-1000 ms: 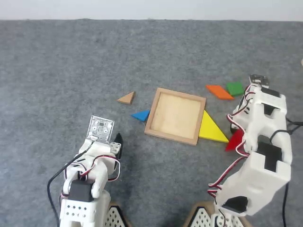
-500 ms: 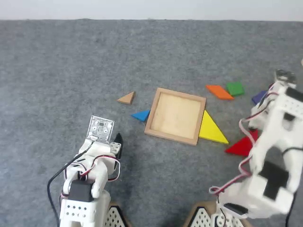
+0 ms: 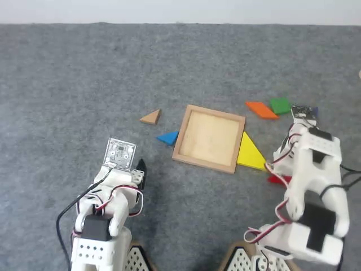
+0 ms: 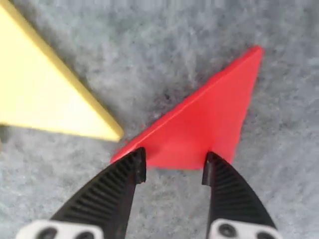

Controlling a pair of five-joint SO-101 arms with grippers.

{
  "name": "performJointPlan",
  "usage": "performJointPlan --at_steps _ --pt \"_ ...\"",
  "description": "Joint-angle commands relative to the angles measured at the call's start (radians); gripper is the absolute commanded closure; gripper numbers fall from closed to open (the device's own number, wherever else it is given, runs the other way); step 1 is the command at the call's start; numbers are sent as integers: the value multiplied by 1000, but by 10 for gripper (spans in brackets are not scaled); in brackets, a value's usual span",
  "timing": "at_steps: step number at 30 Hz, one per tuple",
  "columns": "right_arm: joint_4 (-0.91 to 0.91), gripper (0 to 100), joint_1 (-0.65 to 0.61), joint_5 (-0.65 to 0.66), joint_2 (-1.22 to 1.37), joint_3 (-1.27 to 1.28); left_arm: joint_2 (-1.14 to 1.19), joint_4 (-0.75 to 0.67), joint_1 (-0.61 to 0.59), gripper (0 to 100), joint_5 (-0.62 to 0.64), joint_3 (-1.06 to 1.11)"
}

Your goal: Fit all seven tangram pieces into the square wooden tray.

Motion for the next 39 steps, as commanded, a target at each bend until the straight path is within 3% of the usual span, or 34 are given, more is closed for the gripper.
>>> performJointPlan --at_steps 1,14,22,26,28,32,39 --pt "-15 814 67 25 140 -97 -14 3 6 892 8 -12" --pt "139 815 208 66 260 -417 -14 3 6 892 8 -12" --pt "174 815 268 0 -45 -376 -14 3 6 892 8 -12" --pt "185 815 188 -9 -162 -180 -14 3 6 892 8 -12" --pt "154 815 114 -87 -166 -100 -14 3 6 892 8 -12" --pt "65 807 36 -400 -124 -58 -14 3 6 892 8 -12" --pt "39 663 102 -529 -48 -149 -14 3 6 892 8 -12"
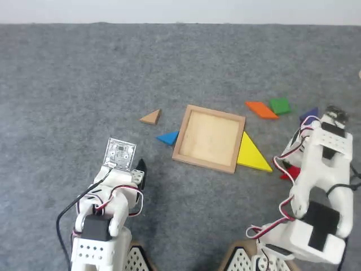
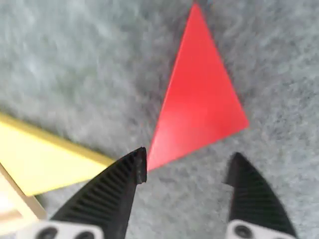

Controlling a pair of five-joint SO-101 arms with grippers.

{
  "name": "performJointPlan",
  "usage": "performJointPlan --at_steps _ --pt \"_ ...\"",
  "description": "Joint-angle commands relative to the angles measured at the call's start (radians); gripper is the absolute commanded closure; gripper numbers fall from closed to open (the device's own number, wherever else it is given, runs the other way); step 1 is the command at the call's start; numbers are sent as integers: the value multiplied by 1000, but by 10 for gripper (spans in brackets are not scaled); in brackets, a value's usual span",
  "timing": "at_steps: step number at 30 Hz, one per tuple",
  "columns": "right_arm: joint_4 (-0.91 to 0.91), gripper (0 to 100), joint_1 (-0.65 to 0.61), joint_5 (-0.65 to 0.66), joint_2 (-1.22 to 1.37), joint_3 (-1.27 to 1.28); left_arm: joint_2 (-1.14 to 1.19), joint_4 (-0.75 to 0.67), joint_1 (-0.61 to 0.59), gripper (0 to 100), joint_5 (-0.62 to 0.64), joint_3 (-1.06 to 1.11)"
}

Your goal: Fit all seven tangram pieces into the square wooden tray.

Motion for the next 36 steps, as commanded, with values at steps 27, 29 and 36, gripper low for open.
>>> performJointPlan --at_steps 27,29,36 --pt "-96 636 59 -46 16 -43 -14 3 6 892 8 -12" --pt "-113 637 58 -43 38 -46 -14 3 6 892 8 -12" --pt "-39 637 56 -48 259 -230 -14 3 6 892 8 -12"
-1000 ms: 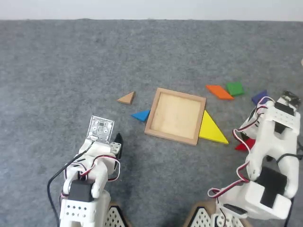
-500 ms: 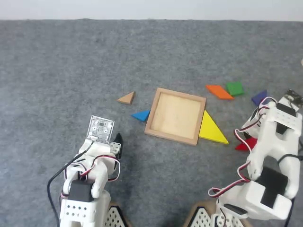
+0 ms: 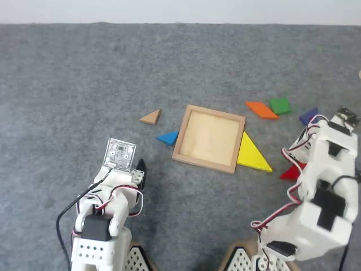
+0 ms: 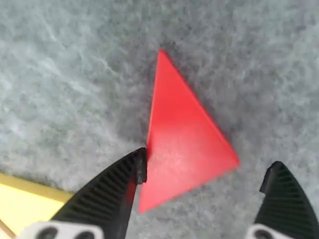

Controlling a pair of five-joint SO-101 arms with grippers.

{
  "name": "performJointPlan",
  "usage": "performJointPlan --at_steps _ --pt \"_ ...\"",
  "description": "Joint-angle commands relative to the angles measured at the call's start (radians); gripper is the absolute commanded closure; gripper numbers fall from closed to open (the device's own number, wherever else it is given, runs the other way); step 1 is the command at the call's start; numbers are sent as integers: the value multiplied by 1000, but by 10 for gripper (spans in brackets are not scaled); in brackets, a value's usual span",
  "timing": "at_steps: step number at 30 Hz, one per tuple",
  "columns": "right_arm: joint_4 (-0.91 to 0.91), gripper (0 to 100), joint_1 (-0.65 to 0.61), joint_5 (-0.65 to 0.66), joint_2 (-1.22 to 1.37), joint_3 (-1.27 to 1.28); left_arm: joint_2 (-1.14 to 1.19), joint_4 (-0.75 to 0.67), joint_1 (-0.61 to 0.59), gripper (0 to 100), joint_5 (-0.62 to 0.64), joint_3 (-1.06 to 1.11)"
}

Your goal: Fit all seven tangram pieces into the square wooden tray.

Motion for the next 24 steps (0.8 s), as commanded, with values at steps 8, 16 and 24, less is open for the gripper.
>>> performJointPlan --at_steps 8,16,24 --pt "90 637 13 -8 208 -245 -14 3 6 892 8 -12" --pt "124 638 10 -8 219 -239 -14 3 6 892 8 -12" --pt "120 766 -5 -9 219 -238 -14 3 6 892 8 -12"
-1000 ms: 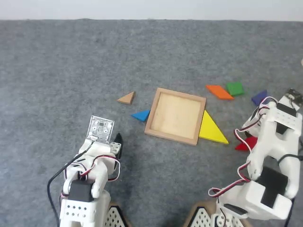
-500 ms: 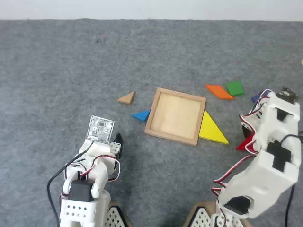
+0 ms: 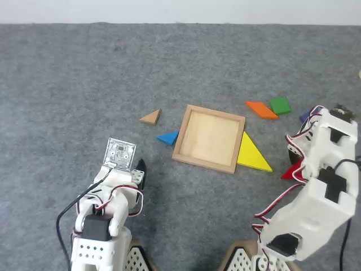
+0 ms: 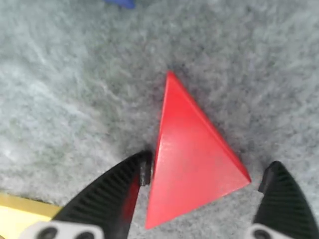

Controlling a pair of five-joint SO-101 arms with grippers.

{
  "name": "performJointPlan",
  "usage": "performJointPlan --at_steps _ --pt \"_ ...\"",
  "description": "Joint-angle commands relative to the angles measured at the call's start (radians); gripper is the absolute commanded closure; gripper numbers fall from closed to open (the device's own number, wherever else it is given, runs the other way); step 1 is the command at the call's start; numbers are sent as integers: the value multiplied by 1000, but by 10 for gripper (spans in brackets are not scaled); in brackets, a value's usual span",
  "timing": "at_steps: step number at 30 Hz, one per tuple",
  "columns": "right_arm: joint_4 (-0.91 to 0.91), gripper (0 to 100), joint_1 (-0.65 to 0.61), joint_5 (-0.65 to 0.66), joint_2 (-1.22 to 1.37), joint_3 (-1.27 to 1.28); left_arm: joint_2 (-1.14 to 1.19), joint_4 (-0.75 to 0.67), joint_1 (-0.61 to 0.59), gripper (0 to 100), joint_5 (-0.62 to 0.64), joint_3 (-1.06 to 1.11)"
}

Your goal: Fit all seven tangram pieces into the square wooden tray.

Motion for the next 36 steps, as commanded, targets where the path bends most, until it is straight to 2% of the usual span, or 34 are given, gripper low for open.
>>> performJointPlan --at_steps 1,2,6,12,22,25,31,33,36 --pt "5 803 -4 -9 7 -28 -14 3 6 892 8 -12" --pt "5 818 -4 -9 7 -28 -14 3 6 892 8 -12" --pt "13 778 -4 -9 7 -28 -14 3 6 892 8 -12" --pt "15 809 2 -9 -8 -40 -14 3 6 892 8 -12" --pt "93 812 -8 -2 -243 -46 -14 3 6 892 8 -12" --pt "120 812 -54 25 -308 -46 -14 3 6 892 8 -12" --pt "170 812 -259 49 -369 -61 -14 3 6 892 8 -12" --pt "223 807 -268 48 -371 -77 -14 3 6 892 8 -12" --pt "268 773 -196 35 -367 -52 -14 3 6 892 8 -12"
